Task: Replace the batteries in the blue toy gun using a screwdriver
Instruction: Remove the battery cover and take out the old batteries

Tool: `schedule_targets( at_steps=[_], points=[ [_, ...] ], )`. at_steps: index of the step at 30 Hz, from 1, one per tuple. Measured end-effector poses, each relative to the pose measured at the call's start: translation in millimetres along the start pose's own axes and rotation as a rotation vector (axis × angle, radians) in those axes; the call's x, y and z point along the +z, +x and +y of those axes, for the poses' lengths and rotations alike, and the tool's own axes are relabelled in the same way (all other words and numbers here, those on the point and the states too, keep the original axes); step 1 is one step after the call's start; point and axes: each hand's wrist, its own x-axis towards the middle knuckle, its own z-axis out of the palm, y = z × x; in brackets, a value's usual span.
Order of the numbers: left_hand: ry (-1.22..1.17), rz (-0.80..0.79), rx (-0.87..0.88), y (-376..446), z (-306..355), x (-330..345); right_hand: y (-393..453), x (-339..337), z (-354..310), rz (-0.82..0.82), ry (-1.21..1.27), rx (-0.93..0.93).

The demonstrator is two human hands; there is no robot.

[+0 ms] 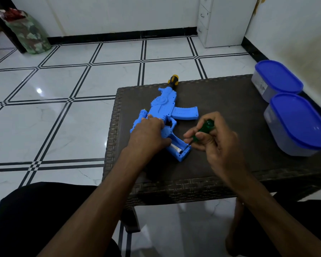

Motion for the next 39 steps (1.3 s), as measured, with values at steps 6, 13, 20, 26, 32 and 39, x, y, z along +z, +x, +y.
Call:
schedule_targets(
  at_steps=[6, 13, 20, 26, 32, 39],
  points=[
    [0.045, -0.03, 0.023, 0.4, -2.1, 1.2, -10.2, -4.8, 4.8, 0.051, 0.133, 0.038],
    [0.115, -0.152, 0.073, -1.1, -8.0, -10.9, 8.9, -26.1, -4.8, -0.005, -0.146, 0.063],
    [0.11, -0.137, 0.09, -4.9, -9.6, -9.9, 42.0, -19.0, 2.5, -0.599, -0.748, -0.027],
    [0.103, -0.141, 0.075, -2.2, -8.9, -7.0, 61.0, -0.9, 3.0, -0.743, -0.771, -0.096],
    [0.074, -0.149, 0.066, -0.5, -9.5, -4.6, 71.1, 8.1, 7.4, -0.809, -0.74, -0.069],
    [0.089, -0.156, 0.065, 4.0, -11.7, -0.8, 68.9, -5.9, 13.3, -0.856, -0.698, -0.051]
  ],
)
